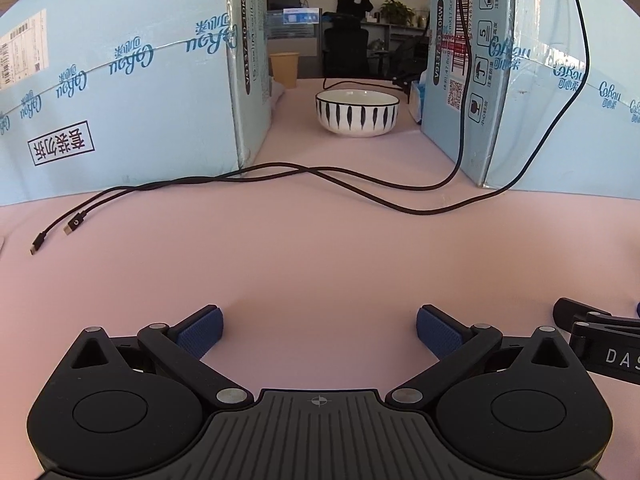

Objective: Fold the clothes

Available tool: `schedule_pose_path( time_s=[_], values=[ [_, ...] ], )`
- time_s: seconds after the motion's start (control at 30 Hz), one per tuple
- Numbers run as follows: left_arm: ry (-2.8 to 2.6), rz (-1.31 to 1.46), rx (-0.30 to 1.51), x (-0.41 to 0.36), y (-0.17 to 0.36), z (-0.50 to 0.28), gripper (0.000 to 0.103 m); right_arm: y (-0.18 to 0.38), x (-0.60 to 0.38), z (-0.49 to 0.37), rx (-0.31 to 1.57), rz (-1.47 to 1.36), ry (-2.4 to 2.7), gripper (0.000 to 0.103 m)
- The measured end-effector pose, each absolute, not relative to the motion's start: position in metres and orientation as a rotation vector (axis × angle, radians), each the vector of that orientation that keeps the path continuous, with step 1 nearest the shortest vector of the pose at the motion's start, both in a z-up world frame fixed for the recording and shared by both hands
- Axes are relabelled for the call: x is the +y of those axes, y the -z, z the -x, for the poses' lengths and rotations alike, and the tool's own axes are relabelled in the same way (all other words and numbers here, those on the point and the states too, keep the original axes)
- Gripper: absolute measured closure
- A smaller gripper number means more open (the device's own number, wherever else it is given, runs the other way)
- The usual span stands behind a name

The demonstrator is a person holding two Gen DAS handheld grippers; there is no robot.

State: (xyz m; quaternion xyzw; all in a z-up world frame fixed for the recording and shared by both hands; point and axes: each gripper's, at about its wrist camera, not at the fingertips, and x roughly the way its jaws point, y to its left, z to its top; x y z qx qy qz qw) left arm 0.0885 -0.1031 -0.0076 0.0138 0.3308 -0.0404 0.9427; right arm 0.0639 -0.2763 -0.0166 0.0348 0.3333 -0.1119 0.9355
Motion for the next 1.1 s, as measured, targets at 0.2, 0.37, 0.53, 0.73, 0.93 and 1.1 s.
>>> schedule_pose_path(
  time_s=[0.2,0.37,0.53,0.73,0.93,1.1],
  values=[
    [0.076,-0.027,0.674,-0.1014,0.0073,-0.0889,0.0,0.0157,-0.275,-0.0639,0.679,-0.069,0.207,0.0],
    [0.077,-0.029,0.676,-0.1017,0.0063,-0.0891,0.0,0.0141,-0.2768,-0.0621,0.678,-0.078,0.206,0.0],
    [0.077,-0.029,0.676,-0.1012,0.0062,-0.0895,0.0,0.014,-0.2766,-0.0612,0.679,-0.078,0.207,0.0],
    [0.073,-0.028,0.675,-0.1027,0.0066,-0.0877,0.0,0.0144,-0.2767,-0.0618,0.679,-0.08,0.209,0.0],
    [0.075,-0.028,0.675,-0.1021,0.0065,-0.0882,0.0,0.0143,-0.2768,-0.0618,0.679,-0.081,0.211,0.0],
    [0.076,-0.028,0.675,-0.1021,0.0067,-0.0883,0.0,0.0143,-0.2766,-0.0618,0.679,-0.081,0.213,0.0]
  ],
)
